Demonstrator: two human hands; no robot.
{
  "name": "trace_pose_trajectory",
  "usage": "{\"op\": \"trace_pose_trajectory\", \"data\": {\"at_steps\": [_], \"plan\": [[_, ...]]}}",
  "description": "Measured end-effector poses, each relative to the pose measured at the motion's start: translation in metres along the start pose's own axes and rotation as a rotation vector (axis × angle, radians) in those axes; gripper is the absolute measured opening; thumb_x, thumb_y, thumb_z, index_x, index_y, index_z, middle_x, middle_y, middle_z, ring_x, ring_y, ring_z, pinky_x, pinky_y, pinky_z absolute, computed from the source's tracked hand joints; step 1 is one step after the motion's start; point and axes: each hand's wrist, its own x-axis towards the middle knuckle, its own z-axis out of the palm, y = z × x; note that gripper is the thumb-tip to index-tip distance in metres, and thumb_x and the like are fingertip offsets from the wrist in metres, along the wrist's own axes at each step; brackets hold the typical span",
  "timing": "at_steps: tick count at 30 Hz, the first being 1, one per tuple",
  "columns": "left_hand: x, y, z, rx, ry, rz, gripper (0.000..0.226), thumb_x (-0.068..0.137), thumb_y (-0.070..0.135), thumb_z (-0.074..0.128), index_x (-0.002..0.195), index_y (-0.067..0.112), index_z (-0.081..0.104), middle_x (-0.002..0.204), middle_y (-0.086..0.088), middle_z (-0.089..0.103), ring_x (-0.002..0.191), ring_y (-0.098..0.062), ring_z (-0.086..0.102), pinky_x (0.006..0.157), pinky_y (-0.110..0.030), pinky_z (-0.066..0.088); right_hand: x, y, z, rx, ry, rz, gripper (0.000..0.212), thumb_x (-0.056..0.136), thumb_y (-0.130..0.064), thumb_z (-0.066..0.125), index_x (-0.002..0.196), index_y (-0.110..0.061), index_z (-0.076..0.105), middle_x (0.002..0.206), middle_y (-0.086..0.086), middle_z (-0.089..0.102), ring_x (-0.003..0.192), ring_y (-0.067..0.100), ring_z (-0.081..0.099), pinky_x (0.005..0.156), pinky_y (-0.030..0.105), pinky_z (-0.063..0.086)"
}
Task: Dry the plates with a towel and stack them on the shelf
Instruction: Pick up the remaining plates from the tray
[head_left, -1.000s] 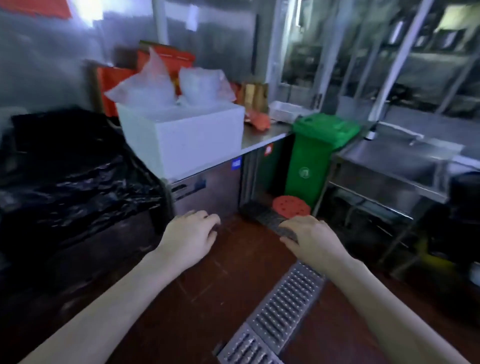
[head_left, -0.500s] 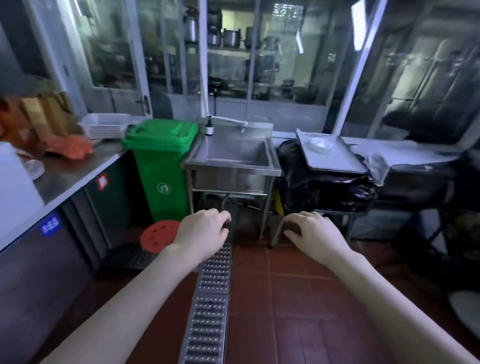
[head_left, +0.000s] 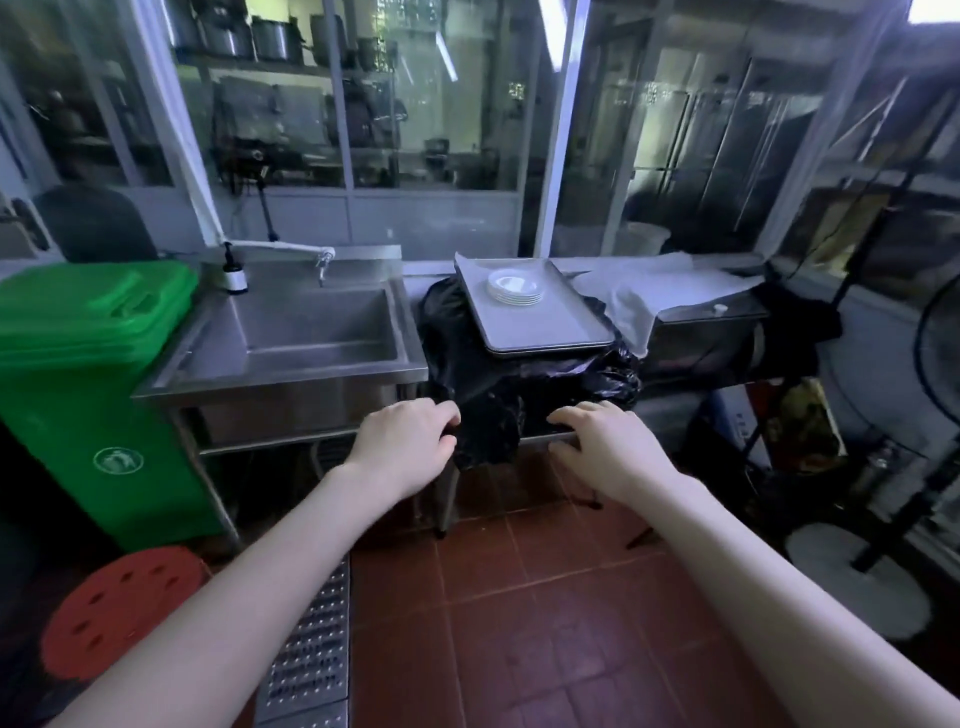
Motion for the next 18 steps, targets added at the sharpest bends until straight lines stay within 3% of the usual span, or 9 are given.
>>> {"op": "trace_pose_trajectory", "data": {"at_steps": [8, 14, 18], "plan": [[0.183, 0.009, 0.031, -0.005, -0.031, 0.010, 0.030, 0.099, 0.030, 0.047, 0.127, 0.030, 0.058, 0.117, 0.003, 0.065, 0.111, -0.026, 0.062, 0.083, -0.037, 0.050, 0.155, 0.086, 0.016, 0.025, 0.000, -0.001, 0.040, 0.093, -0.041, 0.055, 0.131, -0.029, 0.057, 0.130, -0.003, 0.060, 0.122, 0.024, 0.051, 0.098, 0.037, 0.043], [0.324, -0.016, 0.081, 0.036, -0.032, 0.033, 0.032, 0.101, 0.029, 0.044, 0.131, 0.027, 0.056, 0.118, 0.002, 0.064, 0.111, -0.023, 0.061, 0.082, -0.037, 0.052, 0.285, 0.135, 0.057, 0.022, -0.024, 0.019, 0.033, 0.091, -0.037, 0.054, 0.122, -0.027, 0.062, 0.119, -0.001, 0.065, 0.117, 0.025, 0.054, 0.092, 0.035, 0.043], [0.430, -0.046, 0.120, 0.018, -0.027, 0.040, 0.032, 0.100, 0.028, 0.045, 0.130, 0.029, 0.056, 0.118, 0.002, 0.063, 0.112, -0.024, 0.061, 0.083, -0.036, 0.051, 0.388, 0.167, 0.086, 0.021, -0.058, 0.042, 0.041, 0.095, -0.039, 0.052, 0.134, -0.029, 0.054, 0.130, -0.003, 0.060, 0.123, 0.022, 0.050, 0.097, 0.035, 0.040]]}}
